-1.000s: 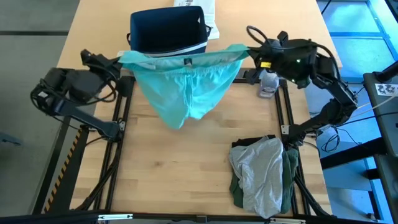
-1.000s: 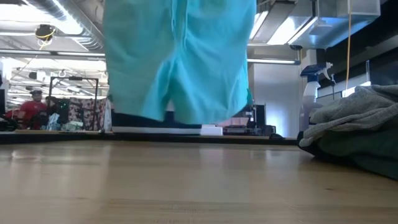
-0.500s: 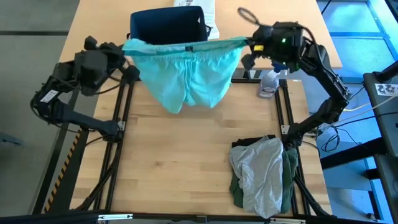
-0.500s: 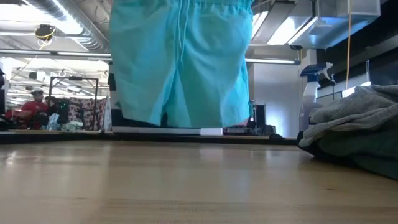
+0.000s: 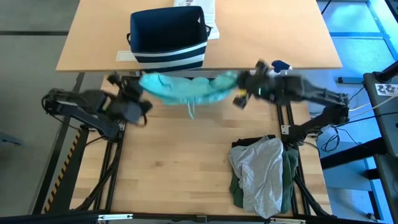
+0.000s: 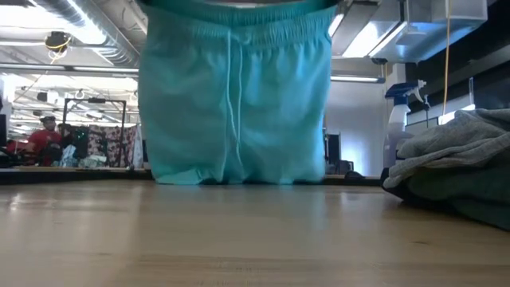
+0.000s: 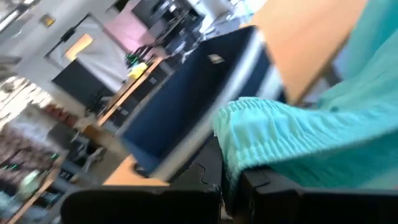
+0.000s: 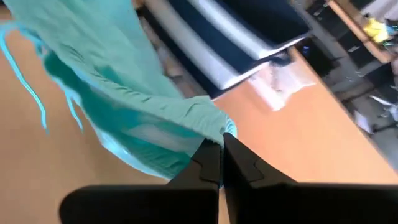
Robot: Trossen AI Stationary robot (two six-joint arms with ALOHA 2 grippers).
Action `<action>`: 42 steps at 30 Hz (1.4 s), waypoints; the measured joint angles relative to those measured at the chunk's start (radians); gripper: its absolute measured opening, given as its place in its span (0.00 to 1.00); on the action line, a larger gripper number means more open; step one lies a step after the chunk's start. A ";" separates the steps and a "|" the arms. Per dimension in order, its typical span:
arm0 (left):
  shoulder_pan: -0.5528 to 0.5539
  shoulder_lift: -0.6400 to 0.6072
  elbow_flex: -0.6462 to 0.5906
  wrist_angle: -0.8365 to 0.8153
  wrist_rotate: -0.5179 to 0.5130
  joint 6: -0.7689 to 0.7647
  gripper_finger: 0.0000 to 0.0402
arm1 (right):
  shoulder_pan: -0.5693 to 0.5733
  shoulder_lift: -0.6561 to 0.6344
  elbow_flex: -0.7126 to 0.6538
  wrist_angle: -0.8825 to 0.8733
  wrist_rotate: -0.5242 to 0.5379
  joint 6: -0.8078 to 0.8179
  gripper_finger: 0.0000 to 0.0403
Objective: Fold Laundry from Bin
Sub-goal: Fold the blue shorts
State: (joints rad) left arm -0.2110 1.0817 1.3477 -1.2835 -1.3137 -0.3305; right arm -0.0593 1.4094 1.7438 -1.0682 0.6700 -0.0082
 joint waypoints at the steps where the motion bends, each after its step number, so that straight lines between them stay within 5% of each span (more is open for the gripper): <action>1: -0.038 0.000 -0.041 -0.002 -0.006 -0.057 0.00 | 0.032 -0.029 -0.076 0.039 0.011 0.028 0.00; 8: -0.251 0.048 -0.162 0.004 -0.021 -0.307 0.00 | 0.222 -0.204 -0.606 0.358 0.073 0.275 0.00; 14: -0.349 0.148 -0.128 0.014 0.042 -0.366 0.00 | 0.302 -0.214 -0.841 0.491 0.054 0.462 0.00; 20: -0.409 0.269 -0.090 -0.040 0.215 -0.533 0.00 | 0.341 -0.214 -0.889 0.547 0.028 0.509 0.00; 26: -0.550 0.455 -0.090 -0.291 0.387 -1.064 0.00 | 0.379 -0.214 -0.889 0.554 -0.012 0.528 0.00; 32: -0.699 0.635 -0.107 -0.275 0.540 -1.412 0.00 | 0.431 -0.214 -0.889 0.552 -0.068 0.587 0.00; 37: -0.775 0.778 -0.107 -0.251 0.727 -1.520 0.00 | 0.455 -0.200 -0.889 0.555 -0.208 0.618 0.00; 42: -0.805 0.819 -0.107 -0.240 0.733 -1.518 0.04 | 0.452 -0.137 -0.889 0.550 -0.404 0.639 0.00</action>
State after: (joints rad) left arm -1.0162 1.9011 1.2407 -1.5240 -0.5803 -1.8489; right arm 0.3923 1.2726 0.8547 -0.5181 0.2661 0.6305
